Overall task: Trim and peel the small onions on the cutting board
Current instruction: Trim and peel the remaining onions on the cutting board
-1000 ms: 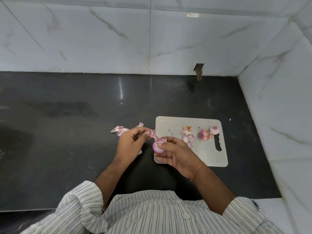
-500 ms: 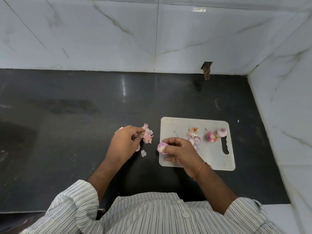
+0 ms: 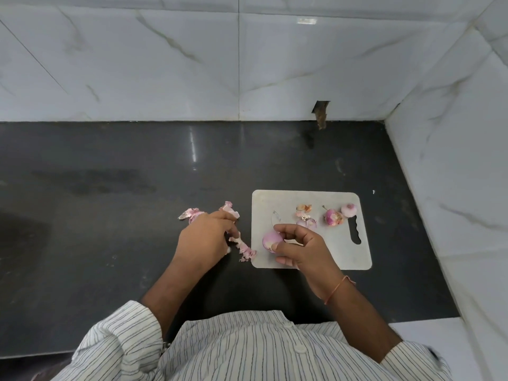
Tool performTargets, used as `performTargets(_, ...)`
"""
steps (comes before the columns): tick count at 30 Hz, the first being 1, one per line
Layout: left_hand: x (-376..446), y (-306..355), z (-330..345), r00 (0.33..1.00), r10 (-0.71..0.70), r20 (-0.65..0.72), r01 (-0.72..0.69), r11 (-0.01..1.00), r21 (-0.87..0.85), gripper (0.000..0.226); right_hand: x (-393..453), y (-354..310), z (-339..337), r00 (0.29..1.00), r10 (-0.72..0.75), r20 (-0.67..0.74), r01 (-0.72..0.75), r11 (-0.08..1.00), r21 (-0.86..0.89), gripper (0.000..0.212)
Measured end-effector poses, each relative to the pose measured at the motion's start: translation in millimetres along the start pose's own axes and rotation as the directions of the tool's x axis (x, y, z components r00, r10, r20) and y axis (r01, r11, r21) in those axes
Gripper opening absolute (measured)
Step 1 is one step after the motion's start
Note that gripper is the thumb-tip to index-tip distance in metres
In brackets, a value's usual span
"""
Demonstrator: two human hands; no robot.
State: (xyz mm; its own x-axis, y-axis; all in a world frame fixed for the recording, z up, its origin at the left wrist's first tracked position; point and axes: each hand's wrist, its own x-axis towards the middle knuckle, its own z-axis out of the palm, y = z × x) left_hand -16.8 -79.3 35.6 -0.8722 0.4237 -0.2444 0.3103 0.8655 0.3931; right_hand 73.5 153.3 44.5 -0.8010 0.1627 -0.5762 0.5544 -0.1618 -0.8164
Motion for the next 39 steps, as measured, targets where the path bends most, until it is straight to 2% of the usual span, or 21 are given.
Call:
performTargets(2,-2,1,4,0.996,-0.005,-0.086,0.003,1.000,-0.028,0.035,-5,2,-1,1.000,-0.020,-0.006,0.020,1.000,-0.001,0.032)
performTargets(3,-3,3,6,0.995,-0.002,-0.105,-0.009,0.995,-0.103,0.033,-5,3,-2,0.999,-0.033,-0.009,0.032,0.999,-0.006,0.033)
performTargets(5,-9,15,9,0.998,0.046,-0.049,-0.060,0.936,-0.346,0.039,-9,3,-3,0.997,-0.074,-0.002,0.074,0.997,-0.001,0.038)
performTargets(7,-15,27,13,0.993,0.115,0.040,-0.073,0.824,-0.562,0.049,-12,5,-6,0.992,-0.124,0.027,0.124,0.992,0.008,0.041)
performTargets(9,-16,35,20,0.986,0.164,0.026,-0.115,0.790,-0.603,0.049,-16,5,-9,0.985,-0.167,0.050,0.167,0.986,0.006,0.044)
performTargets(12,-15,41,32,0.984,0.170,-0.044,-0.161,0.777,-0.608,0.035,-19,8,-17,0.978,-0.198,0.064,0.202,0.978,-0.051,0.044)
performTargets(13,-14,42,35,0.985,0.160,-0.060,-0.163,0.778,-0.606,0.032,-19,11,-21,0.978,-0.202,0.051,0.207,0.971,-0.120,0.044)
performTargets(14,-13,43,39,0.987,0.145,-0.070,-0.158,0.784,-0.600,0.031,-18,15,-28,0.975,-0.223,0.016,0.219,0.938,-0.269,0.045)
performTargets(15,-11,44,44,0.989,0.123,-0.077,-0.144,0.790,-0.596,0.031,-16,21,-37,0.964,-0.262,-0.041,0.208,0.844,-0.494,0.046)
performTargets(16,-9,43,49,0.992,0.095,-0.080,-0.124,0.792,-0.598,0.030,-14,29,-47,0.946,-0.313,-0.084,0.162,0.682,-0.713,0.048)
performTargets(17,-7,43,53,0.994,0.069,-0.082,-0.105,0.794,-0.599,0.031,-13,36,-57,0.934,-0.341,-0.107,0.090,0.514,-0.853,0.052)
performTargets(18,-4,43,58,0.995,0.049,-0.083,-0.089,0.799,-0.595,0.032,-13,43,-64,0.937,-0.325,-0.130,0.013,0.404,-0.915,0.055)
performTargets(20,2,42,67,0.996,0.033,-0.079,-0.074,0.801,-0.594,0.033,-14,54,-72,0.954,-0.250,-0.164,-0.075,0.333,-0.940,0.055)
performTargets(24,10,44,81,0.997,-0.009,-0.073,-0.038,0.788,-0.615,0.032,-14,61,-67,0.963,-0.223,-0.149,-0.065,0.347,-0.936,0.042)
performTargets(29,12,43,89,0.997,-0.040,-0.062,-0.012,0.747,-0.664,0.032,-18,57,-62,0.966,-0.224,-0.130,-0.065,0.277,-0.959,0.030)
performTargets(32,13,41,91,0.998,-0.048,-0.042,0.007,0.739,-0.674,0.033,-24,61,-61,0.960,-0.243,-0.142,-0.068,0.287,-0.955,0.024)
performTargets(35,13,40,94,0.997,-0.061,-0.055,0.007,0.732,-0.682,0.034,-27,69,-63,0.947,-0.285,-0.149,-0.037,0.363,-0.931,0.023)
performTargets(39,14,38,98,0.996,-0.066,-0.058,0.011,0.747,-0.665,0.036,-30,75,-64,0.938,-0.292,-0.187,0.009,0.559,-0.829,0.019)
